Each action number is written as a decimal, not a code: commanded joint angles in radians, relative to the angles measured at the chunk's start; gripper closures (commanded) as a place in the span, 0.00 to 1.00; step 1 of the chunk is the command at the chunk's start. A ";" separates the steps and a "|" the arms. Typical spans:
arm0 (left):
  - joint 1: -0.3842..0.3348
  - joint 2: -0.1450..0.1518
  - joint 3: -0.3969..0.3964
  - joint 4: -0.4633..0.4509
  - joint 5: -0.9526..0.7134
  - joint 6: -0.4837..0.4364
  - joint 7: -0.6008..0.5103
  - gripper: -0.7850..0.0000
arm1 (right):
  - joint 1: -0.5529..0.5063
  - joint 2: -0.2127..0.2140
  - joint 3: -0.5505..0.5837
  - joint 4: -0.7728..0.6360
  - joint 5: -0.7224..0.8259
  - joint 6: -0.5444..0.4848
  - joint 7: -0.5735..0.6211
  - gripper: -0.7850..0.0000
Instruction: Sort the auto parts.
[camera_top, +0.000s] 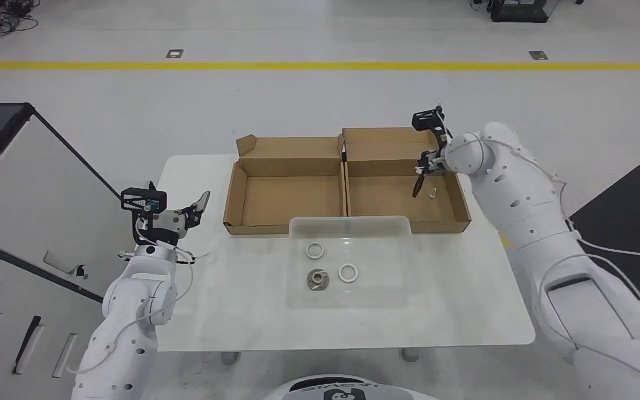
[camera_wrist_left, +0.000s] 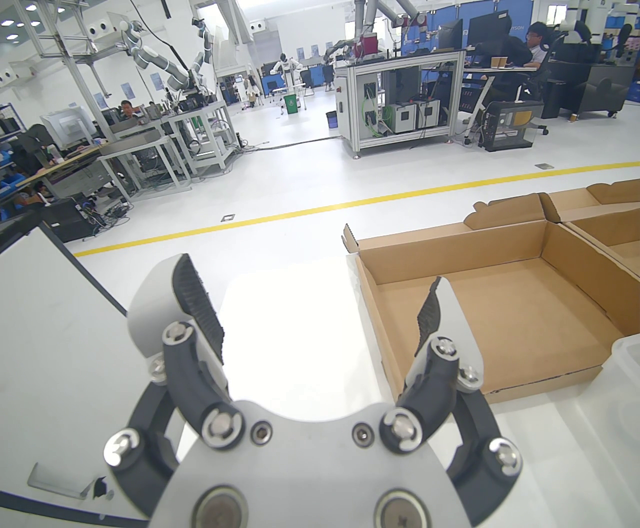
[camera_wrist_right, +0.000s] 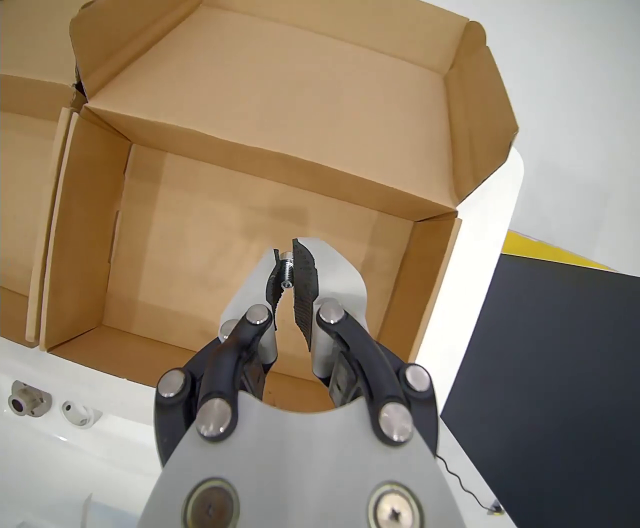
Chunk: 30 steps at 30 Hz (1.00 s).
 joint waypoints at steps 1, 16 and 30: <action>0.000 0.000 0.000 0.000 0.000 0.000 0.000 0.00 | 0.006 -0.007 -0.015 0.026 -0.003 -0.004 -0.003 1.00; 0.000 0.000 0.000 0.000 0.000 0.000 0.000 0.00 | 0.071 -0.080 -0.122 0.216 0.021 -0.034 -0.042 1.00; 0.000 0.000 0.000 0.000 0.000 0.000 0.000 0.00 | 0.115 -0.144 -0.168 0.396 0.083 -0.029 -0.034 1.00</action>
